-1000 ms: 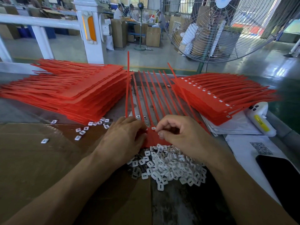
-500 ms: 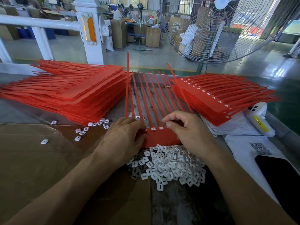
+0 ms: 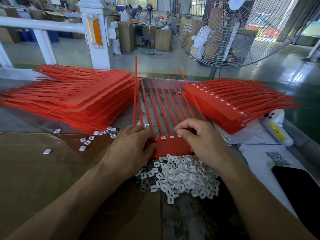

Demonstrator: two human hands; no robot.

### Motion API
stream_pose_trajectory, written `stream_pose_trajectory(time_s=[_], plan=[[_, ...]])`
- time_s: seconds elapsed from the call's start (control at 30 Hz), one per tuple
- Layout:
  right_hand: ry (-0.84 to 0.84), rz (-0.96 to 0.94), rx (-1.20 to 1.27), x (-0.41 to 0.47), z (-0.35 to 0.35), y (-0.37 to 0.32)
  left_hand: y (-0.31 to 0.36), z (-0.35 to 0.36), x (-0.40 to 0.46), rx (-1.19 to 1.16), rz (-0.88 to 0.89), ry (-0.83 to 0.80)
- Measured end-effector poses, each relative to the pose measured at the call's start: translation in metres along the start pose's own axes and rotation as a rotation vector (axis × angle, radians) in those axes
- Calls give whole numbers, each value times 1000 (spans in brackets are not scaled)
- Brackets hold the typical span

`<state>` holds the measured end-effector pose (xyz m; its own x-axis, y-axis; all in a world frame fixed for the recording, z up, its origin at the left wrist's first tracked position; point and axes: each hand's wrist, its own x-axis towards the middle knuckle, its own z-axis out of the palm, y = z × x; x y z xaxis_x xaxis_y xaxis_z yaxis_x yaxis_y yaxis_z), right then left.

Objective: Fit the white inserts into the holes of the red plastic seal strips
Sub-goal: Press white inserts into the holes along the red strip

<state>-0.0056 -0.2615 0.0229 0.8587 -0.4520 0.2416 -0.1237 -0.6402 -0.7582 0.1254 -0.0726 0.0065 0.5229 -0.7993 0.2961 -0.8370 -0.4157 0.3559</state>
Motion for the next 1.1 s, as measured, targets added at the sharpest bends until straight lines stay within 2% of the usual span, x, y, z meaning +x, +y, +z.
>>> stream_pose_trajectory(time_s=[0.3, 0.7, 1.1], plan=[[40, 27, 16, 1, 0, 0, 2, -1, 0, 15, 1, -23], [170, 72, 207, 2, 3, 0, 1, 0, 0, 11, 21, -14], [228, 116, 266, 5, 2, 2, 1, -1, 1, 18, 14, -20]])
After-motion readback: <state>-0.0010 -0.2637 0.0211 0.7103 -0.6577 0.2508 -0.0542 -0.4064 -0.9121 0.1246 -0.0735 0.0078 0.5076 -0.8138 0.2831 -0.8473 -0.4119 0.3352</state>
